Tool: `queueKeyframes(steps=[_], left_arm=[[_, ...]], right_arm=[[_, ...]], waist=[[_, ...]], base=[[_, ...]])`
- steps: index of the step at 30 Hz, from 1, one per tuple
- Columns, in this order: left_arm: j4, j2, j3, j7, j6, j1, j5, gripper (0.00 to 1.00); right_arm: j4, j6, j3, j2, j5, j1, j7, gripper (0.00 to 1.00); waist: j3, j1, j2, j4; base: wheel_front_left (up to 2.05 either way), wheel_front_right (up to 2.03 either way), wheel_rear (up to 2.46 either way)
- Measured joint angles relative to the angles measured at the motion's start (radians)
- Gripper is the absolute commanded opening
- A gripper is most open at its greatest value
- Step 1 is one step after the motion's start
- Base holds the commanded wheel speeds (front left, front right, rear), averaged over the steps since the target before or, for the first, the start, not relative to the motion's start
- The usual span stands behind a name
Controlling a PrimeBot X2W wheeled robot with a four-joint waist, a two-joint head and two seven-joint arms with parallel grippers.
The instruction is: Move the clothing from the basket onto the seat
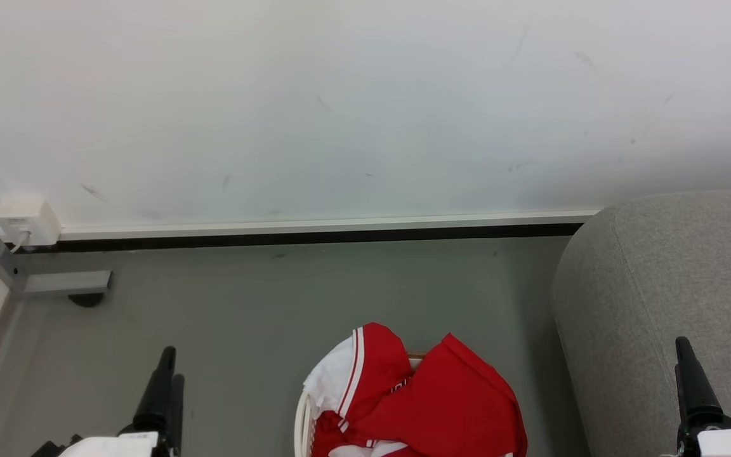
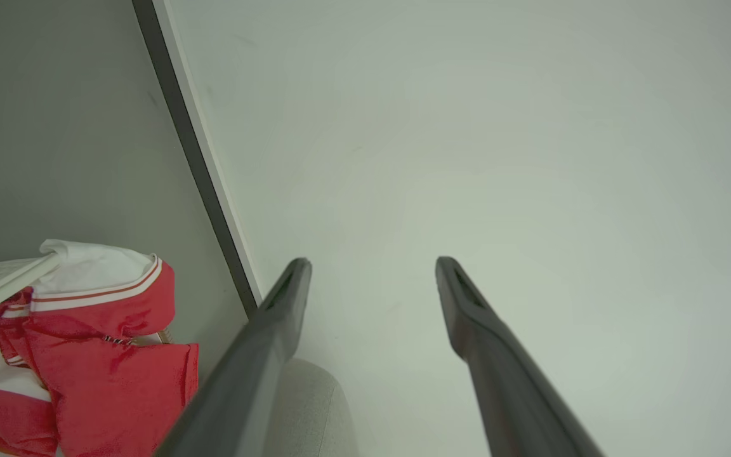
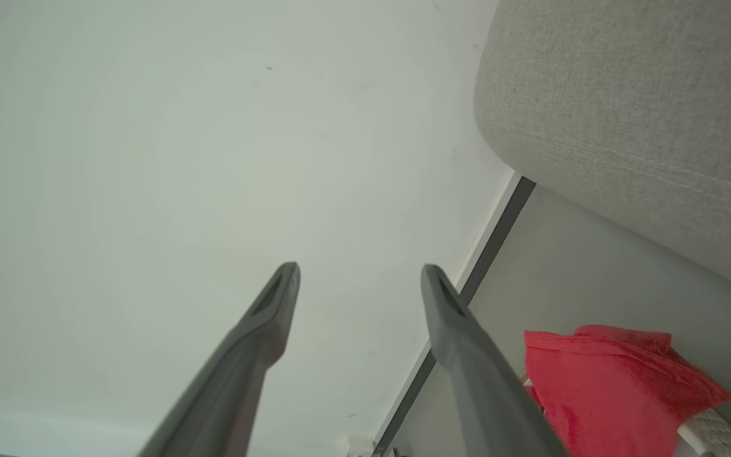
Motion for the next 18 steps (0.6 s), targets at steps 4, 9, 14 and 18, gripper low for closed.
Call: queueKeyframes(steps=[4,9,14,18], left_arm=[[0.000,0.000,-0.009,-0.016,0.002,-0.002,0.083,1.00],[-0.004,0.000,-0.020,-0.036,0.012,-0.002,0.198,1.00],[-0.010,0.000,-0.034,-0.057,0.025,-0.002,0.302,1.00],[-0.014,0.000,-0.044,-0.072,0.034,-0.002,0.373,1.00]], right_arm=[[-0.016,0.000,0.007,0.000,-0.119,0.002,-0.018,1.00],[-0.032,0.000,0.022,-0.001,-0.243,0.004,-0.039,1.00],[-0.034,0.000,0.033,-0.007,-0.354,0.008,-0.058,1.00],[-0.030,0.000,0.032,-0.008,-0.427,0.011,-0.075,1.00]], waist=[[0.001,0.0000,0.0000,0.000],[0.003,0.0000,0.0000,0.000],[0.003,0.0000,0.0000,-0.001],[0.002,0.0000,0.0000,-0.001]], base=[[0.00,0.00,0.00],[0.00,0.00,0.00],[0.00,0.00,0.00],[0.00,0.00,0.00]])
